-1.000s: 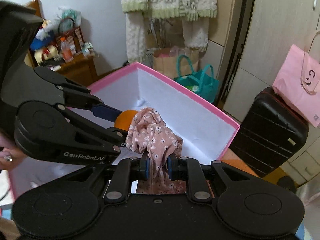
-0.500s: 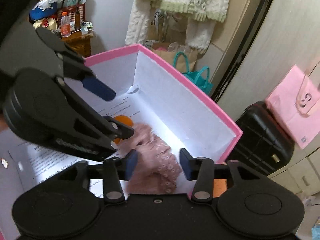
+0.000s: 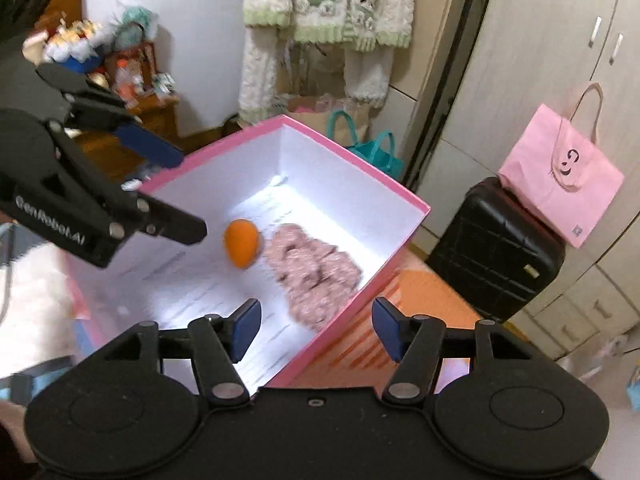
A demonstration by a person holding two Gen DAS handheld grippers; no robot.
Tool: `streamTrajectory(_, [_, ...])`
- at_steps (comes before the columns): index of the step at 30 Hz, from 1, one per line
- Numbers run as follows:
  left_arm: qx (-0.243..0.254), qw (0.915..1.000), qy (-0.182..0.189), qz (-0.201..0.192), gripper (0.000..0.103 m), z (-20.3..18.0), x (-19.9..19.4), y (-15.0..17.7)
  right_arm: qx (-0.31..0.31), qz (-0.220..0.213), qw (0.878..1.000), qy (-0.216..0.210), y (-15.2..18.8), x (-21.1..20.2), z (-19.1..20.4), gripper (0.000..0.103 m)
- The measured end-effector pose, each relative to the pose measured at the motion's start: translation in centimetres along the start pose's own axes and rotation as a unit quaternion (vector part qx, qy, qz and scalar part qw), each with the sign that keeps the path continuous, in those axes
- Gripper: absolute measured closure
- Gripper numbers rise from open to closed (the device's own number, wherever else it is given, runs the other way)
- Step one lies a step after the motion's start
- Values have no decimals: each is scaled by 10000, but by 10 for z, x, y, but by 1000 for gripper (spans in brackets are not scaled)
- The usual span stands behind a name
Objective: Organize soft objects
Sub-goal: 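Open both tools to drop the sponge and scrunchie in the box, then grasp the green sponge with the left tool while the right tool grasps the strawberry plush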
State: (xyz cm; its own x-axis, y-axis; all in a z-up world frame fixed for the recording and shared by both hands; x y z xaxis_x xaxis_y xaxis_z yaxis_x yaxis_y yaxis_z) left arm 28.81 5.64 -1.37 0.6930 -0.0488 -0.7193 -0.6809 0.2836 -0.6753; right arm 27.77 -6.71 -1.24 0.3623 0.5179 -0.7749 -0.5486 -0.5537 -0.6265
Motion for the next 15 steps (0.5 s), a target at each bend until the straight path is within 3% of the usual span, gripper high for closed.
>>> streamTrajectory(7, [391, 9985, 315, -223, 30, -36, -57, 19, 237, -344, 9991, -75, 33, -62, 28, 36])
streamTrajectory(15, [815, 9934, 684, -435, 30, -88, -94, 36, 629, -779, 9948, 161, 86, -118, 22, 36])
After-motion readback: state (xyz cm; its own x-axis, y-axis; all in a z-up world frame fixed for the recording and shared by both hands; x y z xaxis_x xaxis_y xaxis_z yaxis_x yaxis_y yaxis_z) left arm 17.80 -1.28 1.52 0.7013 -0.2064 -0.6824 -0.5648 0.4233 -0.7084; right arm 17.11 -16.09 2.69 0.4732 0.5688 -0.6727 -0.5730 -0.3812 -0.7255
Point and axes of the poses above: each gripper's, at about its wrist camera, not at the fingertips, and x roughly the way its jaws point, z to its left, y to its underside, the point moved 8 cm from there along x, roughly the way its jaws point, and after that the axes turned 14 degrees about -y, right-handed, at the moved point
